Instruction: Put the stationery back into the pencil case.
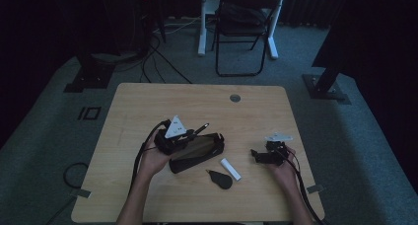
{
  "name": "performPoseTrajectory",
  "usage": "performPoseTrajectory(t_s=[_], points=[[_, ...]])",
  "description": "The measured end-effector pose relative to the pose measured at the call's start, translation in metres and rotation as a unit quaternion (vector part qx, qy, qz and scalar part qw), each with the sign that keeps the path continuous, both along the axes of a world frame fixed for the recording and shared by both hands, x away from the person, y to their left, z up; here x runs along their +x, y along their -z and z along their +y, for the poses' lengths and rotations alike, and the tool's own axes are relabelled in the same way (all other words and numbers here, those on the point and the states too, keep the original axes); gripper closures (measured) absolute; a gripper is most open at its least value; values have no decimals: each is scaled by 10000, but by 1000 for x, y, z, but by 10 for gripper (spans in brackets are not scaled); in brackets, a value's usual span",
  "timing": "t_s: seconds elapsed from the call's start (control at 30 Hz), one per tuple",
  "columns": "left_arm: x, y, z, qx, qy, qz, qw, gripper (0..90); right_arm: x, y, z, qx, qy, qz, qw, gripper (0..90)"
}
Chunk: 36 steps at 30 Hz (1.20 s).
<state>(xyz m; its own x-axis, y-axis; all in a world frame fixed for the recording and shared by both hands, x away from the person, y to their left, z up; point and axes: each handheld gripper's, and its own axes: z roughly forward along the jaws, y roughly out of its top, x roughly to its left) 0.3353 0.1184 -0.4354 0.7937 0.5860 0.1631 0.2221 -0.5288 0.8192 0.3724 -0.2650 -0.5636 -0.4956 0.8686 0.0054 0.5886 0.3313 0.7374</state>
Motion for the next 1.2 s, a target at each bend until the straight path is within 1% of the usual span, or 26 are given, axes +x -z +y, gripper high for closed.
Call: performPoseTrajectory(t_s=[0.2,0.4,0.9,1.0,1.2], points=[[2,2,-2,39,23,25,10000,793,0,0,0,0,0,0,10000,142],[4,4,-4,25,15,37,10000,793,0,0,0,0,0,-1,10000,143],[8,10,-9,68,66,95,9999,793,0,0,0,0,1,0,10000,143],[9,11,-10,117,91,108,9998,793,0,0,0,2,1,2,10000,143],[11,14,-12,126,107,151,9997,793,0,0,0,0,0,0,10000,142]])
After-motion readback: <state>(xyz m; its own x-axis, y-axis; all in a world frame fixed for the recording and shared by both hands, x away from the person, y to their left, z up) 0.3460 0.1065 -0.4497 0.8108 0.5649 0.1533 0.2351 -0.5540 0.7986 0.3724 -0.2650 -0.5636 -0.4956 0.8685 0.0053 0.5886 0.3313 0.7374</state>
